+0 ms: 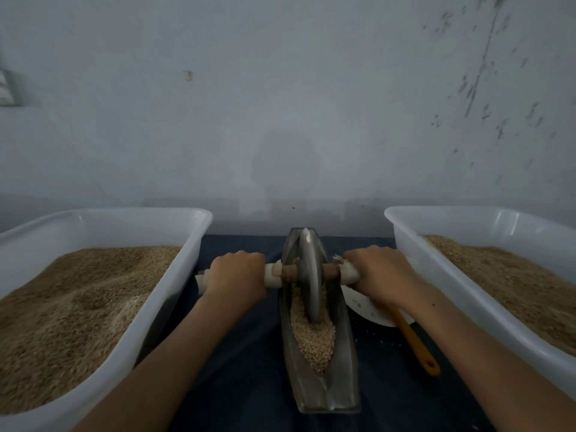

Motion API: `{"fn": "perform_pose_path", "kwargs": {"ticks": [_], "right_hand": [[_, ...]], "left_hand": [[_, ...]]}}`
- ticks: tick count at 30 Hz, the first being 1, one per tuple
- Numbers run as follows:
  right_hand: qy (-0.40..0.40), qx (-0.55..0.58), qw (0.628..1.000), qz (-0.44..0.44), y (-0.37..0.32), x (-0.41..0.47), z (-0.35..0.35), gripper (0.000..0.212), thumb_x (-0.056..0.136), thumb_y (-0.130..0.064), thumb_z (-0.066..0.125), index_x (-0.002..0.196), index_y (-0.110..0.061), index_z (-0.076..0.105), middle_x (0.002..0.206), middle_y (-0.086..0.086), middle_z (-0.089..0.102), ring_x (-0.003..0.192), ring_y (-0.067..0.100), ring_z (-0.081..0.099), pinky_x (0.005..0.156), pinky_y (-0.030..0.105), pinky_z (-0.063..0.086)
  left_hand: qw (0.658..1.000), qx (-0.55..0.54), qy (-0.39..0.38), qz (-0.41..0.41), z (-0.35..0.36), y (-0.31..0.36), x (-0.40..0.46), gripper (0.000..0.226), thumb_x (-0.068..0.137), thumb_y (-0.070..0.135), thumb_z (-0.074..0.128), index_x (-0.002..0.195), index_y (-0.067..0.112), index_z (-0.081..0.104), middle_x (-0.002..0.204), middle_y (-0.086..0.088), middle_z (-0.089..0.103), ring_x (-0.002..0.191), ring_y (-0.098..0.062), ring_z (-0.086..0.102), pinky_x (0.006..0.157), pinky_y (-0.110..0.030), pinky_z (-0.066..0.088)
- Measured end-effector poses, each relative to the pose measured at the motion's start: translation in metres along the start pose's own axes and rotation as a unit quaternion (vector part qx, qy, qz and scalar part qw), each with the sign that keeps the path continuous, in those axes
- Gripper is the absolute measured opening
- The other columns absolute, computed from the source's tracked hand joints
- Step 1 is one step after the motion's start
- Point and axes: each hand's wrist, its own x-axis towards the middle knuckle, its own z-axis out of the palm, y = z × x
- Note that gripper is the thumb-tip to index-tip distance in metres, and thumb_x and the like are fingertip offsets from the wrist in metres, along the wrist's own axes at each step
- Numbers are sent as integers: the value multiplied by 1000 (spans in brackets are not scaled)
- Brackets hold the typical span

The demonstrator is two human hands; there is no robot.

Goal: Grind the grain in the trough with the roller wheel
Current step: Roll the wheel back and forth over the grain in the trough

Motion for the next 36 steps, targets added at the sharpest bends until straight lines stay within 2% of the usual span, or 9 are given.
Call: {"fn": "perform_pose_path", "kwargs": {"ticks": [4,7,10,13,18,24,28,32,36], "right_hand": [[-171,46,984,12,3,-3,-14,21,80,-30,72,98,-31,61,93,-6,65,85,14,61,68,28,46],[-209,61,976,29,2,-4,-16,29,81,-28,73,107,-25,62,101,-1,67,90,16,63,74,29,49],[-187,54,980,29,2,-3,-13,21,82,-26,69,102,-27,63,97,-1,67,89,16,63,75,32,51],[-72,28,997,24,0,-3,-5,7,85,-25,60,84,-30,55,91,-3,65,84,19,62,70,33,48],[82,-30,996,9,-5,0,8,14,90,-25,51,82,-29,40,89,-4,64,84,21,61,61,29,28],[-65,-15,998,12,-7,-4,-12,10,85,-24,60,90,-30,54,97,-1,64,86,19,59,69,31,42],[-175,-6,984,20,-8,-6,-24,32,82,-28,70,112,-25,62,103,0,65,91,17,61,78,32,50],[-159,-6,987,23,-7,-4,-21,25,82,-26,68,107,-26,63,92,-1,62,85,17,60,72,31,47],[-43,-16,999,26,-8,-3,-8,6,86,-23,57,87,-28,55,88,-3,62,79,19,57,65,29,38]], "left_hand": [[997,39,-58,20,-9,2,1,22,86,31,57,104,18,56,101,0,62,91,-18,60,71,-28,41],[996,55,-70,23,-13,3,1,24,86,31,57,105,17,57,101,0,62,92,-18,61,71,-28,42],[997,44,-56,12,-11,4,0,23,86,31,58,105,20,57,99,1,62,90,-17,60,71,-28,40],[1000,19,-10,-3,-6,5,-1,18,89,32,55,104,22,55,101,1,62,92,-19,60,70,-29,38],[999,-14,24,-16,1,2,-1,15,92,33,52,101,22,51,98,1,62,89,-18,60,70,-28,39],[995,-4,-98,-1,-6,-3,3,21,85,31,60,103,19,57,89,3,57,82,-16,56,74,-28,44],[988,-8,-155,7,-10,-4,4,29,81,34,65,105,19,57,80,6,51,79,-14,54,74,-28,46],[991,-6,-133,3,-9,-4,3,27,81,34,64,103,19,58,80,5,51,79,-15,55,72,-28,43],[997,-17,-72,-12,-6,0,1,17,86,31,58,99,20,55,96,1,61,88,-19,59,72,-29,41]]}}
